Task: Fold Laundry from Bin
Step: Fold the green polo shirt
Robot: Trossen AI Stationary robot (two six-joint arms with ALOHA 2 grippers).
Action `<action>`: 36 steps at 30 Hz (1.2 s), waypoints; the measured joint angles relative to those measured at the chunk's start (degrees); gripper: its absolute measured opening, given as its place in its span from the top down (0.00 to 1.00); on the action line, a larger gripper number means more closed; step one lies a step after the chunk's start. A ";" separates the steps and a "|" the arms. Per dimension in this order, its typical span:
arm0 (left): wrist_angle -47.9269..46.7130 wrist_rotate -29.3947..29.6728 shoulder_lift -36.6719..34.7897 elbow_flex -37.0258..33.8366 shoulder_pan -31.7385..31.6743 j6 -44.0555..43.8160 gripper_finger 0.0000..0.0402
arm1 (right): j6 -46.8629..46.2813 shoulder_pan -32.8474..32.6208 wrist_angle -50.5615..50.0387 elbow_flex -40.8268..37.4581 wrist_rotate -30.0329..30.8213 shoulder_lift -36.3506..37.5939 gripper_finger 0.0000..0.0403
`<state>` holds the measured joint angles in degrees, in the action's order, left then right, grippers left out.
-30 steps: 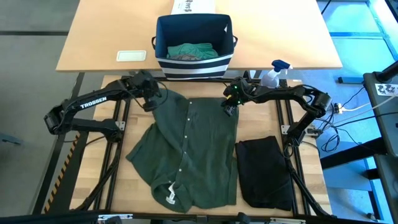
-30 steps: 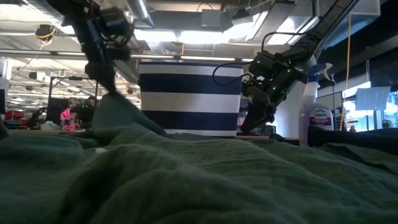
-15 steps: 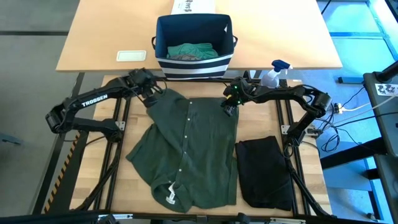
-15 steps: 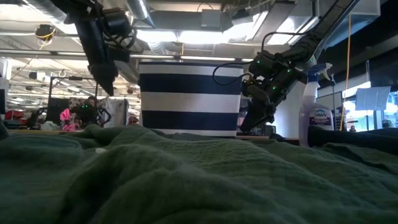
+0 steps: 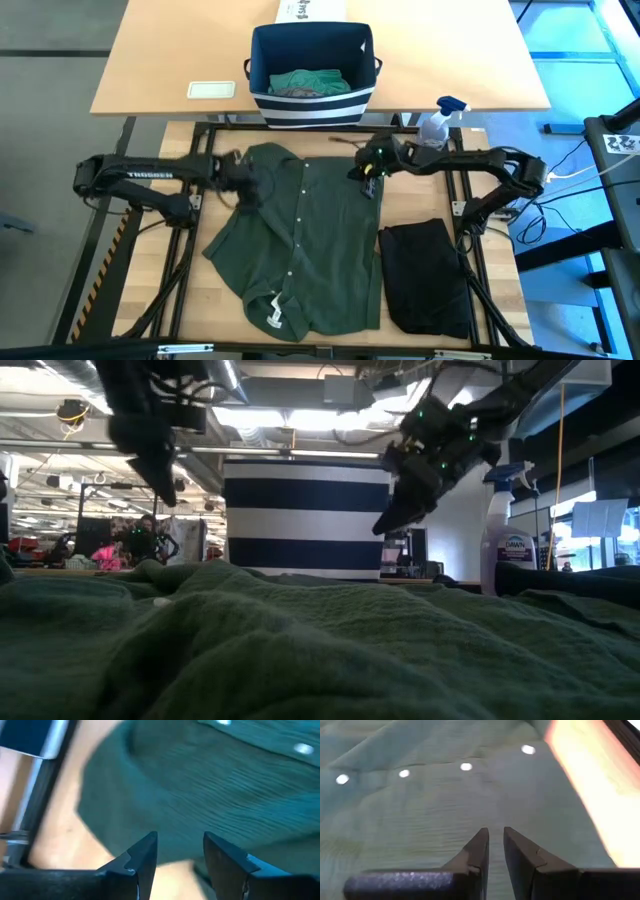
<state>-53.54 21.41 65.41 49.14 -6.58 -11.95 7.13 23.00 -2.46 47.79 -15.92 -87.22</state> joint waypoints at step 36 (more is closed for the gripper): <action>-8.80 -29.54 16.63 -5.49 44.41 -71.56 0.62 | -14.30 -29.91 -9.81 0.00 17.64 0.31 0.85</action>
<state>-62.34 -8.13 82.04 43.65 37.82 -83.52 -7.17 -6.91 -12.27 47.79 1.72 -86.91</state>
